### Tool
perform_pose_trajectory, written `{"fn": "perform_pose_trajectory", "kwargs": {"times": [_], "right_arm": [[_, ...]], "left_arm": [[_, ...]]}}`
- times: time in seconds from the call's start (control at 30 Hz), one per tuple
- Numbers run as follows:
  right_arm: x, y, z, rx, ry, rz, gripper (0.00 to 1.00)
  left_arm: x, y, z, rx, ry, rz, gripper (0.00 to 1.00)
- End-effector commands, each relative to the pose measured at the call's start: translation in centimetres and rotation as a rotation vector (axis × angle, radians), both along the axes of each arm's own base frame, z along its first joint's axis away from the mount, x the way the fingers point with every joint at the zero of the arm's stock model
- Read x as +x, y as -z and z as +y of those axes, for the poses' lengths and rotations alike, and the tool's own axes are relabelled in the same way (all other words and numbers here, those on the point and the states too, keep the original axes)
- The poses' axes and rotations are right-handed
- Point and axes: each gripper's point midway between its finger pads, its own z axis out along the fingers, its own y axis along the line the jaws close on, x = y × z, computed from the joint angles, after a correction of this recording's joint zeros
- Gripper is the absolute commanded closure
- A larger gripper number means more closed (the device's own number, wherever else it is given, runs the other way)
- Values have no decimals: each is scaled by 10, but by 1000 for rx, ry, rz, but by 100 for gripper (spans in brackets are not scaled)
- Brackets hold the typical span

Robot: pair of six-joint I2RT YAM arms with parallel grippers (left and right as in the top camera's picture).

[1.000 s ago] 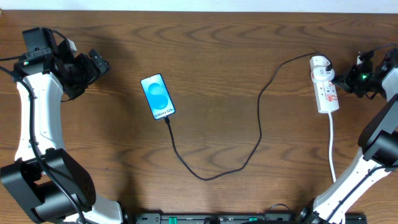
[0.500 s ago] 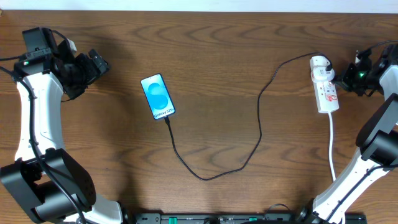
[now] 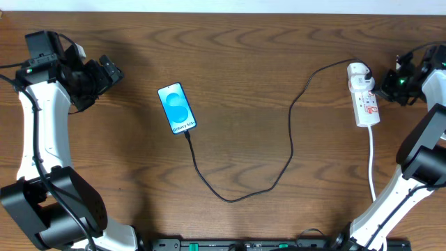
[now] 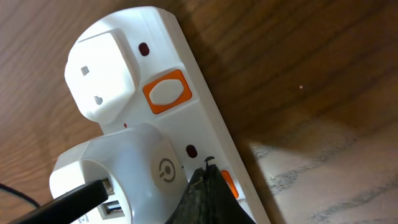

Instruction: Plug charger to phone and switch on socket

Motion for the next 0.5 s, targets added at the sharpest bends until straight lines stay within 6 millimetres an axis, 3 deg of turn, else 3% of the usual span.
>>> {"fn": "perform_pose_trajectory", "kwargs": {"times": [0.0, 0.47], "right_arm": [[-3, 9, 103, 226, -182, 35, 99], [-6, 10, 113, 230, -209, 51, 99]], "left_arm": [[-2, -2, 2, 22, 4, -3, 2], [-2, -2, 2, 22, 4, -3, 2]]}}
